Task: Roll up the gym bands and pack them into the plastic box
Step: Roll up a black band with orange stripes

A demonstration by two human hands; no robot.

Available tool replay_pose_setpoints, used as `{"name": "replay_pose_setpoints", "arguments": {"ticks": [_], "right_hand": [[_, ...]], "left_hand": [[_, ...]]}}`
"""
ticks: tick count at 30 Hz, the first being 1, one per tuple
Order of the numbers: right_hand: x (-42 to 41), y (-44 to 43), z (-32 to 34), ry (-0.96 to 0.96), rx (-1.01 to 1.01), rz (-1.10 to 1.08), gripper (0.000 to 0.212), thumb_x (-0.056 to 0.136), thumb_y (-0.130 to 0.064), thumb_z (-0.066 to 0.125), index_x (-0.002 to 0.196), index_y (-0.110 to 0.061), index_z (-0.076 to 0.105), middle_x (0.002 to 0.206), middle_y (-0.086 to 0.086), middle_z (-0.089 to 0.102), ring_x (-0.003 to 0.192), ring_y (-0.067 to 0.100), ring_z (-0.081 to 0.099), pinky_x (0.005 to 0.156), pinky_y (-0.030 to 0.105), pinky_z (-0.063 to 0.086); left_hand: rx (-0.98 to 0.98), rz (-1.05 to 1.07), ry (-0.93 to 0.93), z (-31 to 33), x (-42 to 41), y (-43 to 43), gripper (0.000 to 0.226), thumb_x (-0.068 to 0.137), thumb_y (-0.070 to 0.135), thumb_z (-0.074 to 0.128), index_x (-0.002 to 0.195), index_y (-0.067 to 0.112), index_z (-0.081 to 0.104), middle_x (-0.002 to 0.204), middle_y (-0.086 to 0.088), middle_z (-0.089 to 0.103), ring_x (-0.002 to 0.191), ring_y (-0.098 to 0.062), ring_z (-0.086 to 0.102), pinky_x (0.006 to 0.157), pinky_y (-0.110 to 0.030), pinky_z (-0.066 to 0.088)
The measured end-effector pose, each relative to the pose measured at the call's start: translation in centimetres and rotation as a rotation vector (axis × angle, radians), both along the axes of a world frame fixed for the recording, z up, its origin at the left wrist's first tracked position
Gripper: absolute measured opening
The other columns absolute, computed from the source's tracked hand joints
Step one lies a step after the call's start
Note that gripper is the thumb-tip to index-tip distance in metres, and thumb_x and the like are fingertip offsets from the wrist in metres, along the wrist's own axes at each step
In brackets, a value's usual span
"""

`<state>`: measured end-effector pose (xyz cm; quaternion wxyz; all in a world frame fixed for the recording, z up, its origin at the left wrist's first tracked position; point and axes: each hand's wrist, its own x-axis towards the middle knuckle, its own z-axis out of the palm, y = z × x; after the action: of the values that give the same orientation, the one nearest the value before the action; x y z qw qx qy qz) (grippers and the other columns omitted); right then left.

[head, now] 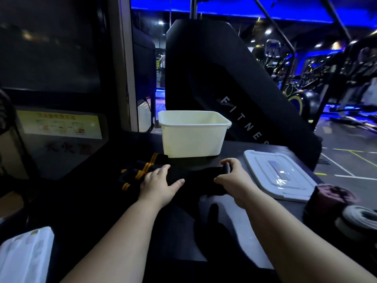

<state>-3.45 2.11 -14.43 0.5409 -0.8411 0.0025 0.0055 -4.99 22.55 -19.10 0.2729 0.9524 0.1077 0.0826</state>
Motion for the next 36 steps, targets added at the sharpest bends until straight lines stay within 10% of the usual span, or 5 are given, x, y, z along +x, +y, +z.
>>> {"name": "replay_pose_setpoints", "arguments": {"ticks": [8,21,26,36], "right_hand": [[-4.0,-4.3,0.7,-0.109,0.024,0.016,0.052,0.080,-0.006,0.067,0.119,-0.033,0.046,0.101,-0.007,0.053,0.083,0.007,0.056,0.066,0.029,0.055],[-10.8,-15.3,-1.5,-0.037,-0.529,0.102,0.057,0.062,-0.028,0.089,0.109,-0.030,0.056,0.103,-0.006,0.062,0.093,0.011,0.059,0.079,0.023,0.045],[-11.8,-16.6,-2.5,-0.111,-0.589,0.143,0.054,0.066,-0.024,0.086,0.110,-0.033,0.056,0.109,-0.008,0.060,0.094,0.009,0.057,0.080,0.020,0.041],[-12.4,-17.2,-3.9,-0.215,-0.672,0.123,0.051,0.074,-0.024,0.078,0.119,-0.031,0.055,0.113,-0.009,0.055,0.106,0.009,0.051,0.085,0.022,0.038]], "left_hand": [[-0.090,-0.095,-0.006,4.0,-2.8,-3.8,0.052,0.093,0.034,0.059,0.141,0.027,0.041,0.137,-0.001,0.053,0.124,-0.023,0.051,0.101,-0.035,0.044],[-0.024,-0.240,0.078,0.9,-10.3,-8.5,0.053,0.093,0.011,0.042,0.139,0.037,0.045,0.146,0.008,0.029,0.118,-0.017,0.048,0.097,-0.032,0.046],[0.254,-0.252,-0.019,1.5,-10.3,-11.0,0.040,0.097,0.036,0.047,0.137,0.038,0.048,0.157,0.010,0.022,0.142,-0.020,0.017,0.114,-0.039,0.019],[0.330,-0.495,0.172,0.0,-10.1,-15.8,0.075,0.085,0.073,0.045,0.149,0.041,0.023,0.152,0.008,0.029,0.144,-0.018,0.016,0.118,-0.047,0.006]]}}
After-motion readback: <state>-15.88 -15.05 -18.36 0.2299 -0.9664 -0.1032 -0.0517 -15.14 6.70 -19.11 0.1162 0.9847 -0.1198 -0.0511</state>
